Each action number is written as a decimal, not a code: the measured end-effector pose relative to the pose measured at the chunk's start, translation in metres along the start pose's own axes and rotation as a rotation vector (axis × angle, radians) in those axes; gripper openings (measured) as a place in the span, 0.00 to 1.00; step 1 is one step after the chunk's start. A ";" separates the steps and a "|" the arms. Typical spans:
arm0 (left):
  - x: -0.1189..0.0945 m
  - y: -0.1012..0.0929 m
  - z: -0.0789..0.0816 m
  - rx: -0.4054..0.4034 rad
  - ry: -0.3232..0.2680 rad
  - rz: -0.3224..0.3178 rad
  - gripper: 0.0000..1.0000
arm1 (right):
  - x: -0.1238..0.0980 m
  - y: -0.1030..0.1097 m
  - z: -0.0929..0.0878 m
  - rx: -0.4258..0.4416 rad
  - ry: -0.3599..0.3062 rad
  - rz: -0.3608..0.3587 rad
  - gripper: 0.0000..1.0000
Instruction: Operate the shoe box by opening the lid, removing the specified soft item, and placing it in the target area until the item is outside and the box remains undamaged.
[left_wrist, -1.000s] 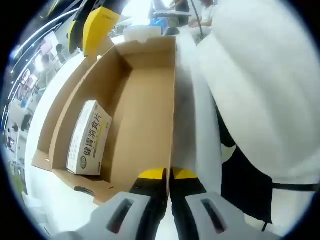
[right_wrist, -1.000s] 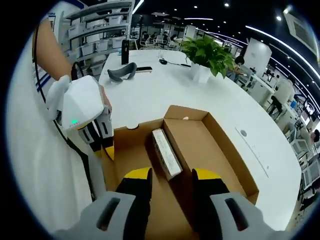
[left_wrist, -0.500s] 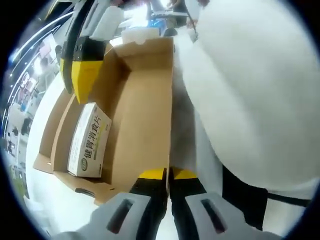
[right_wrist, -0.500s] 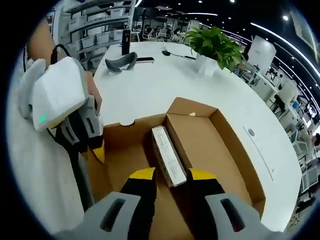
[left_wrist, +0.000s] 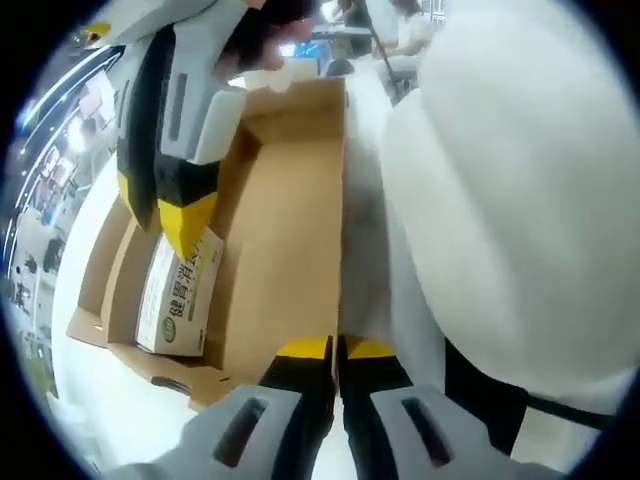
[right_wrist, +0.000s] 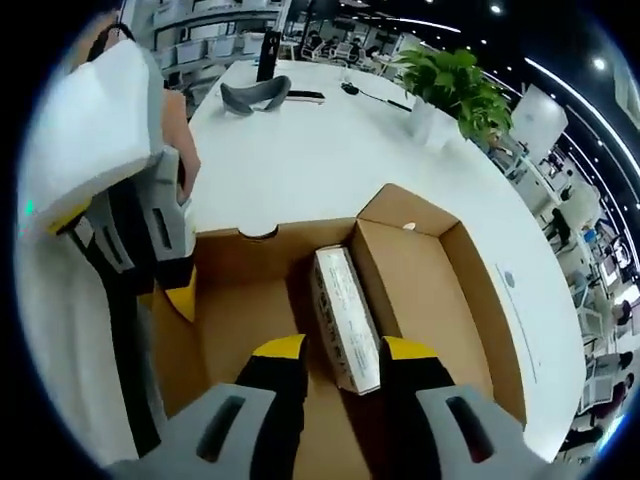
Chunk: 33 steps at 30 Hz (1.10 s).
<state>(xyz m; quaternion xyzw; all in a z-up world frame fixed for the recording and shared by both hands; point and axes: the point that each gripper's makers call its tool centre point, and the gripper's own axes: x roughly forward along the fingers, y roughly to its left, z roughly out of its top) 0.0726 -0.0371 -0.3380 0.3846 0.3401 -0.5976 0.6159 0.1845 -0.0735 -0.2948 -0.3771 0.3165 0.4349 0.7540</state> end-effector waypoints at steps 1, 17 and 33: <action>0.000 0.000 0.000 0.000 -0.001 0.000 0.02 | 0.001 -0.001 0.000 0.003 0.000 -0.002 0.29; 0.001 -0.003 -0.002 -0.014 -0.001 -0.006 0.02 | 0.016 0.003 0.006 -0.021 -0.019 0.038 0.29; 0.001 -0.002 -0.001 -0.016 -0.004 -0.005 0.02 | 0.016 0.010 0.002 0.065 -0.009 0.153 0.23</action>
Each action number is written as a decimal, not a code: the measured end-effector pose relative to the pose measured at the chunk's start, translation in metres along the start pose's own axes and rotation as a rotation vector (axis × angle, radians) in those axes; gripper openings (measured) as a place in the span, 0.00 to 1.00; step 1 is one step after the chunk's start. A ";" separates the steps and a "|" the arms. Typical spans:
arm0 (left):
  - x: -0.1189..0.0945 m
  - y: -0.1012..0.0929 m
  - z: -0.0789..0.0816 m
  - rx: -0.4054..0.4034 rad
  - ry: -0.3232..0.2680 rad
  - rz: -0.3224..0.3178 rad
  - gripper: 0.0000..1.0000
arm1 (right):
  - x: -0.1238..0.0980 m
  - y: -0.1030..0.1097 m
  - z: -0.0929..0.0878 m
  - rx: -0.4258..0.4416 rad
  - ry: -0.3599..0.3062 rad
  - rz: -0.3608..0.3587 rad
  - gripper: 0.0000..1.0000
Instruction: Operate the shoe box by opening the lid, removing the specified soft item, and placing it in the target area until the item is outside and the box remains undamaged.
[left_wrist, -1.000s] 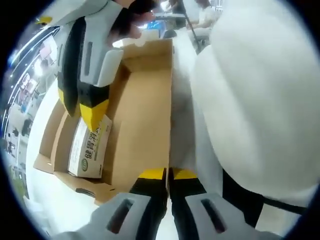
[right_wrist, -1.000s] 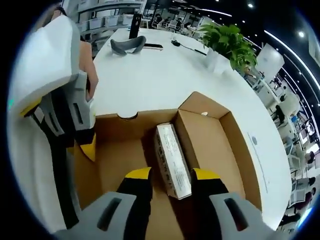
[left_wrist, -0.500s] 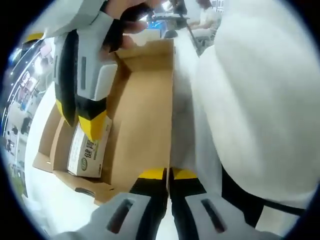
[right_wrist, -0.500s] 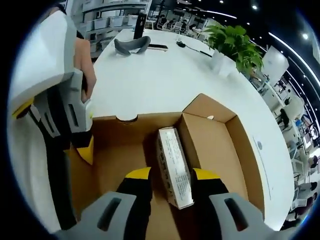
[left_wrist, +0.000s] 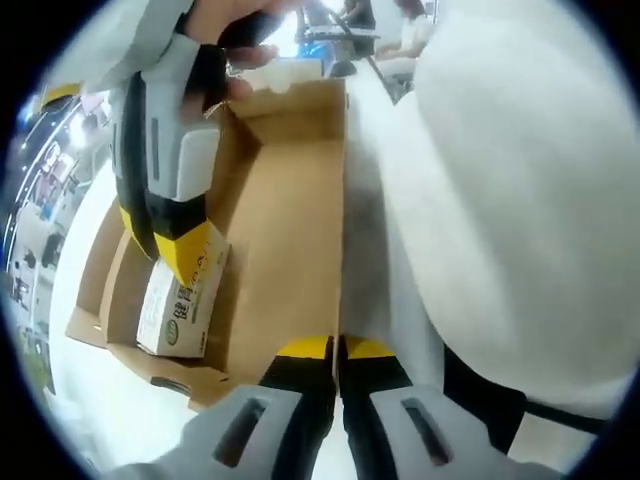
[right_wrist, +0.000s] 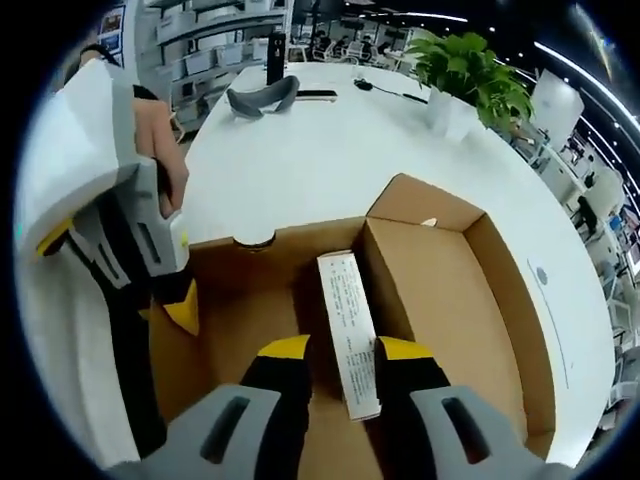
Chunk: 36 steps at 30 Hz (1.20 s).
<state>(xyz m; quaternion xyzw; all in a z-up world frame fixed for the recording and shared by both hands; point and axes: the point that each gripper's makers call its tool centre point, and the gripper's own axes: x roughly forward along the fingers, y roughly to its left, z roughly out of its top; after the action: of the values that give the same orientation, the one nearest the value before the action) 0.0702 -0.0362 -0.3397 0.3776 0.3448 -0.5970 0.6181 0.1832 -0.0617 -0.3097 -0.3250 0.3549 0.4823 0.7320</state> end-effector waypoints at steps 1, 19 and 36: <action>0.000 0.000 0.000 0.000 0.000 0.000 0.02 | 0.000 0.001 -0.001 -0.003 0.004 0.001 0.22; -0.002 0.001 0.001 0.008 0.001 -0.001 0.01 | -0.003 0.007 0.001 0.121 0.090 0.098 0.31; -0.002 0.001 0.002 0.018 0.002 -0.004 0.01 | 0.013 0.029 -0.028 0.161 0.280 0.154 0.26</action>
<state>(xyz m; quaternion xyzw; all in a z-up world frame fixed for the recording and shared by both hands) 0.0711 -0.0374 -0.3372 0.3830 0.3408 -0.6009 0.6133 0.1538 -0.0694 -0.3397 -0.3011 0.5146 0.4572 0.6599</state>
